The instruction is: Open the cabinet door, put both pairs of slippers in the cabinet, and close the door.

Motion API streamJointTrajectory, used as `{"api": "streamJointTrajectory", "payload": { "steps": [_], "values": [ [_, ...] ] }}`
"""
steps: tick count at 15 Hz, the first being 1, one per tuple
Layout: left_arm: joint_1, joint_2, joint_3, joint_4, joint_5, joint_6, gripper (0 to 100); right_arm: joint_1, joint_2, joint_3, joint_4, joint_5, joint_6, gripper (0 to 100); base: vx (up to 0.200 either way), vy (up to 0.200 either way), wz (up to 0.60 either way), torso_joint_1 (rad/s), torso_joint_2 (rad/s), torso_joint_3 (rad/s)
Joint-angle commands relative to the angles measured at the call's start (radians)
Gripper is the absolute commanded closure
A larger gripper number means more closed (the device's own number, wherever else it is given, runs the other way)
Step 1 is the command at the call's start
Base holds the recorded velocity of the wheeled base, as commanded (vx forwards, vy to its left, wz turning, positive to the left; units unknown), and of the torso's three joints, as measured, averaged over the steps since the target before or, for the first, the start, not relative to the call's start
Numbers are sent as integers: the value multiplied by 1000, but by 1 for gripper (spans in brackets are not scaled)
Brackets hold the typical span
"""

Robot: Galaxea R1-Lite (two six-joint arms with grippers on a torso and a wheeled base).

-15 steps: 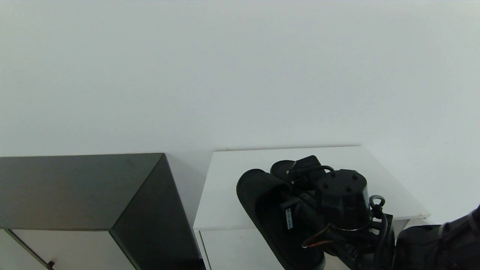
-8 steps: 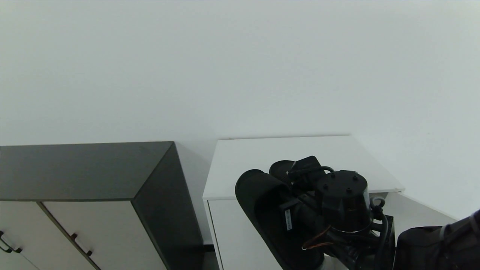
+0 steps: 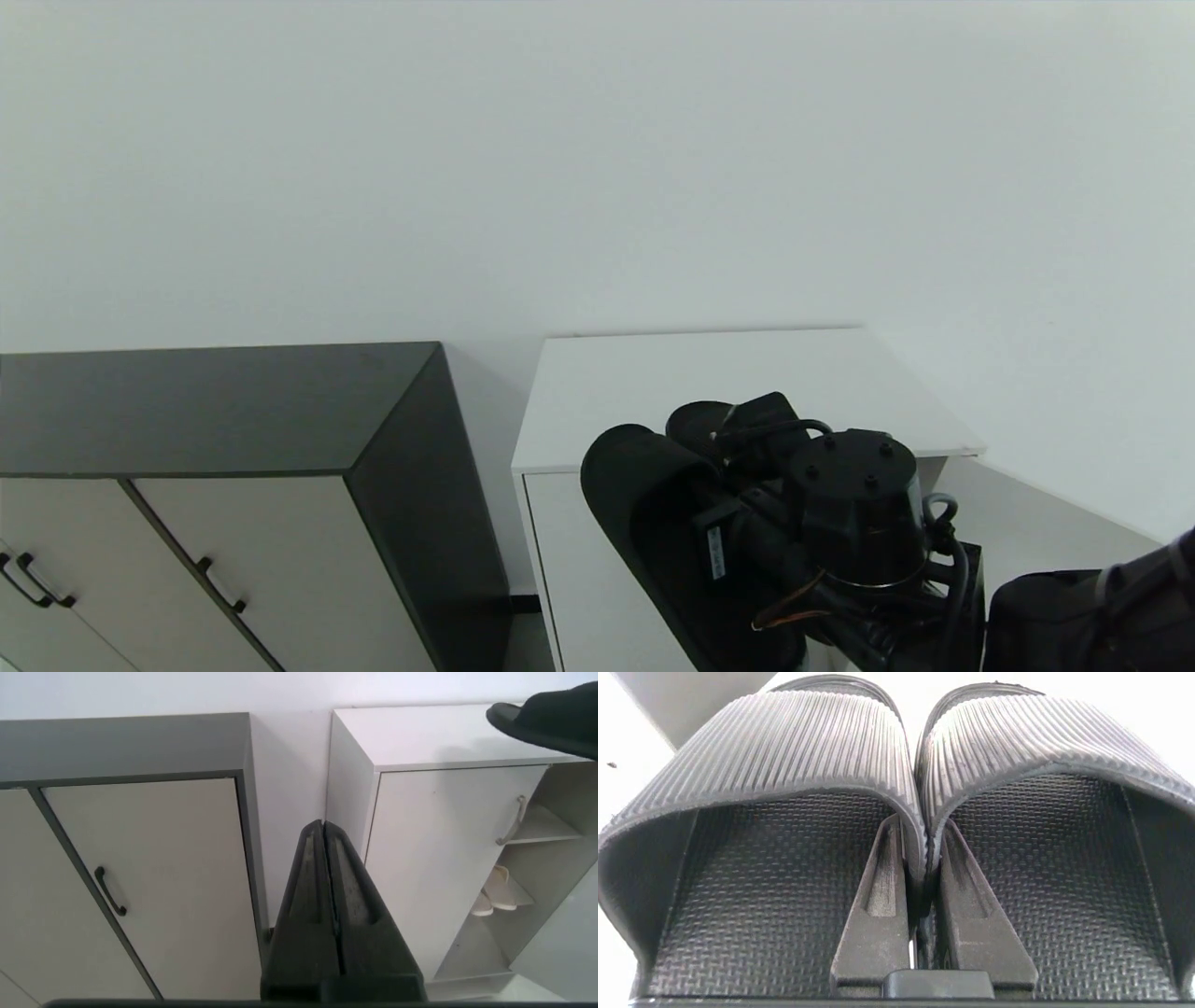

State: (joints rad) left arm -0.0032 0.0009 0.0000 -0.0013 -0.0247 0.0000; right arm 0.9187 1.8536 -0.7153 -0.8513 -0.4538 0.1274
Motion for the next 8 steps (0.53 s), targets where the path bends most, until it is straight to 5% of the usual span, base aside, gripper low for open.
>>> {"api": "streamJointTrajectory", "payload": {
  "steps": [1,6,8],
  "values": [
    [0,1,0,0,0,0,100,0,2,0,0,0,0,100,0,0,0,0,0,0],
    [0,1,0,0,0,0,100,6,4,2,0,1,0,100,0,0,0,0,0,0],
    [0,1,0,0,-1,2,100,9,4,2,0,1,0,100,0,-200,0,-2,2,2]
  ]
}}
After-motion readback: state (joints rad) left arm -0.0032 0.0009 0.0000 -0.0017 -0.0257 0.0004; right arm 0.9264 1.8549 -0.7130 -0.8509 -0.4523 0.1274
